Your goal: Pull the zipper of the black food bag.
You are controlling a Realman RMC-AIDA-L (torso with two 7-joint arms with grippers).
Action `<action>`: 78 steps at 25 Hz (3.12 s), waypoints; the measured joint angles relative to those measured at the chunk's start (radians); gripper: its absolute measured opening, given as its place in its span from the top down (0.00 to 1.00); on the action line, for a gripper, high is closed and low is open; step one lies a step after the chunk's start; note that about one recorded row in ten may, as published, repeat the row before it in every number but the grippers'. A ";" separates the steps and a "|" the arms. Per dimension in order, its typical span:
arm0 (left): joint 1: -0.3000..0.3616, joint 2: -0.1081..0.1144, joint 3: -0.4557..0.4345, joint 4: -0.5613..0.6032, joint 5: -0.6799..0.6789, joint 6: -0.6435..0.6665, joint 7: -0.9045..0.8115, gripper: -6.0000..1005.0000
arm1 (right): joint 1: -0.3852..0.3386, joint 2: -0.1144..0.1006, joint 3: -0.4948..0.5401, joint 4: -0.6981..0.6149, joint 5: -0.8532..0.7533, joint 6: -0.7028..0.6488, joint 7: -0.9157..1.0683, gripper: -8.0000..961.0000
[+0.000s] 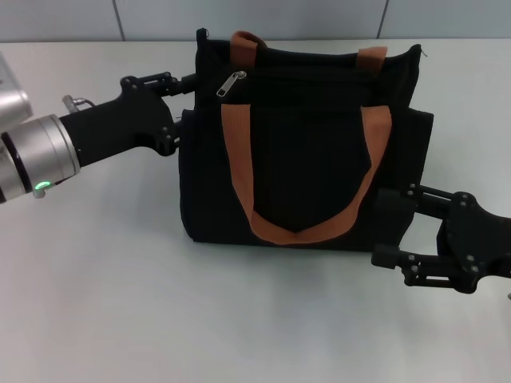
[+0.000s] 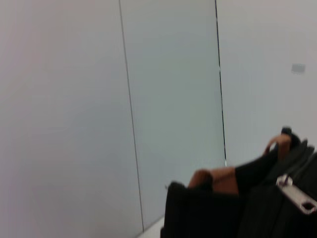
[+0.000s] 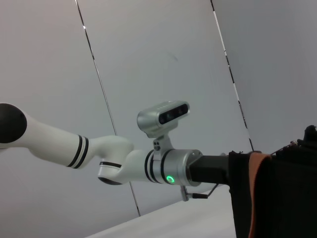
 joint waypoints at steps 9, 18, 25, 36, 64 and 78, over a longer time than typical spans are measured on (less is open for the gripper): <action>0.019 0.000 0.000 0.012 -0.060 0.099 0.019 0.75 | 0.004 -0.001 0.006 0.000 0.004 0.000 0.000 0.15; 0.009 -0.005 0.008 0.007 -0.084 0.193 0.020 0.95 | 0.069 0.003 0.062 -0.006 0.039 -0.012 0.205 0.16; 0.014 -0.005 0.009 0.004 -0.086 0.171 0.021 0.97 | 0.164 -0.014 0.086 -0.053 0.084 0.000 0.483 0.18; 0.018 -0.005 0.004 0.002 -0.094 0.190 0.034 0.96 | 0.337 -0.051 0.032 -0.132 0.074 0.075 0.744 0.21; 0.015 -0.008 0.002 -0.023 -0.114 0.212 0.069 0.94 | 0.575 -0.023 -0.222 -0.169 -0.185 0.350 1.125 0.55; 0.010 -0.007 0.003 -0.040 -0.137 0.216 0.084 0.92 | 0.583 -0.009 -0.247 -0.173 -0.188 0.362 1.134 0.55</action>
